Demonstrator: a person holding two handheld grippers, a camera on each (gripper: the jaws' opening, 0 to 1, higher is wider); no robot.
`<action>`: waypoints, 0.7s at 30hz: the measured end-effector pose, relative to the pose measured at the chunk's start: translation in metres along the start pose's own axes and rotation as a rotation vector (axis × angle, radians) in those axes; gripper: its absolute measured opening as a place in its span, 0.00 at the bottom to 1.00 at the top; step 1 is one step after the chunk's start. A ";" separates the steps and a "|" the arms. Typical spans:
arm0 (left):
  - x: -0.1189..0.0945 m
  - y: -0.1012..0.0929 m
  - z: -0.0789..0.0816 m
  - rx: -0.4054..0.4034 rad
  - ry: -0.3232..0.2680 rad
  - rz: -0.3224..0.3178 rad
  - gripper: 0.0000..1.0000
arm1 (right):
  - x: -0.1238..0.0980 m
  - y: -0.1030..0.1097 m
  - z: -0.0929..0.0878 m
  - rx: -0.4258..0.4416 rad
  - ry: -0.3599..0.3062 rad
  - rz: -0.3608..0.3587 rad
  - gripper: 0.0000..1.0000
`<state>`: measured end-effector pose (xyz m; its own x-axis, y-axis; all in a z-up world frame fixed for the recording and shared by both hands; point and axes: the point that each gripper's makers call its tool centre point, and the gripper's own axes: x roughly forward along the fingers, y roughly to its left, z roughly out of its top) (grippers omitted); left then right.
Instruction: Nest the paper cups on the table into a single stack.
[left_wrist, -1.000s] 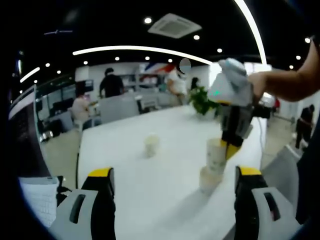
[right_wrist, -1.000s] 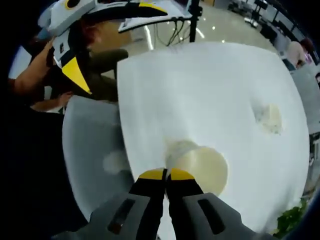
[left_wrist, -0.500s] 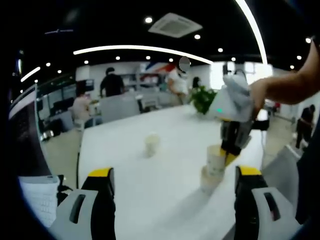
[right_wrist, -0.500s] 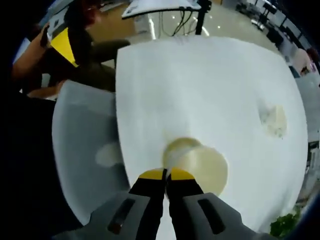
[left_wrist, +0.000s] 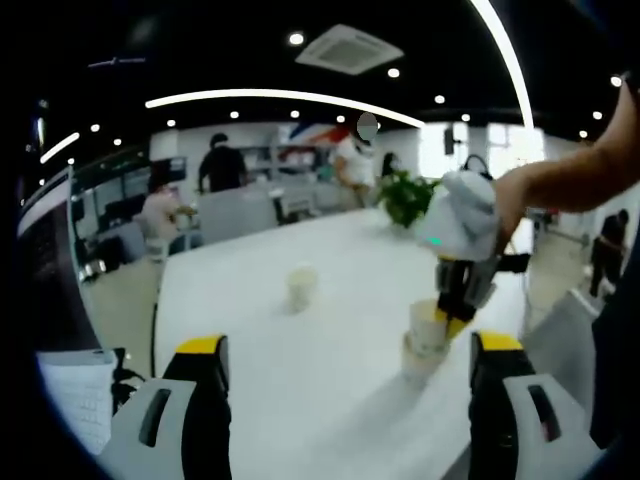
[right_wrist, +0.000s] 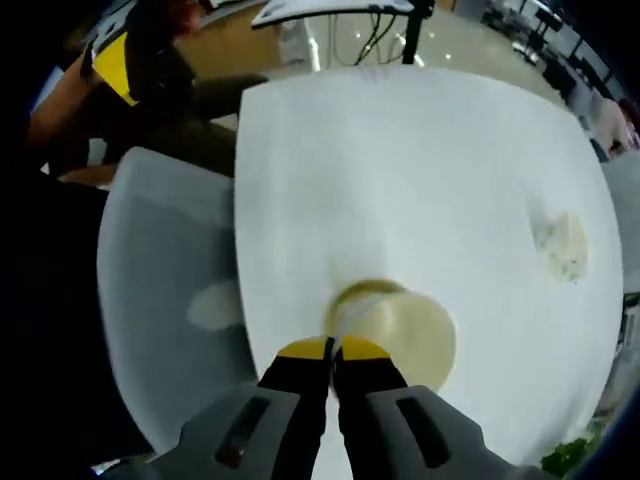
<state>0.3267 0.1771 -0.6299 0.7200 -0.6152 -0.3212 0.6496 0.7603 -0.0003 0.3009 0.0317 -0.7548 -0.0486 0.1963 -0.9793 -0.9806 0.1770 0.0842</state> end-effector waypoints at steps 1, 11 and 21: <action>0.000 0.000 0.000 -0.001 0.001 0.001 0.99 | 0.001 0.000 0.001 0.003 -0.002 0.002 0.00; -0.004 0.003 -0.007 -0.004 0.009 0.010 0.99 | 0.013 0.001 -0.003 -0.006 0.015 0.005 0.00; -0.006 0.004 -0.009 -0.008 0.012 0.018 0.99 | 0.008 -0.001 -0.003 -0.054 -0.021 -0.011 0.08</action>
<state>0.3227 0.1855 -0.6360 0.7287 -0.5989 -0.3322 0.6344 0.7730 -0.0019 0.3007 0.0298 -0.7629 -0.0343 0.2154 -0.9759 -0.9899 0.1271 0.0628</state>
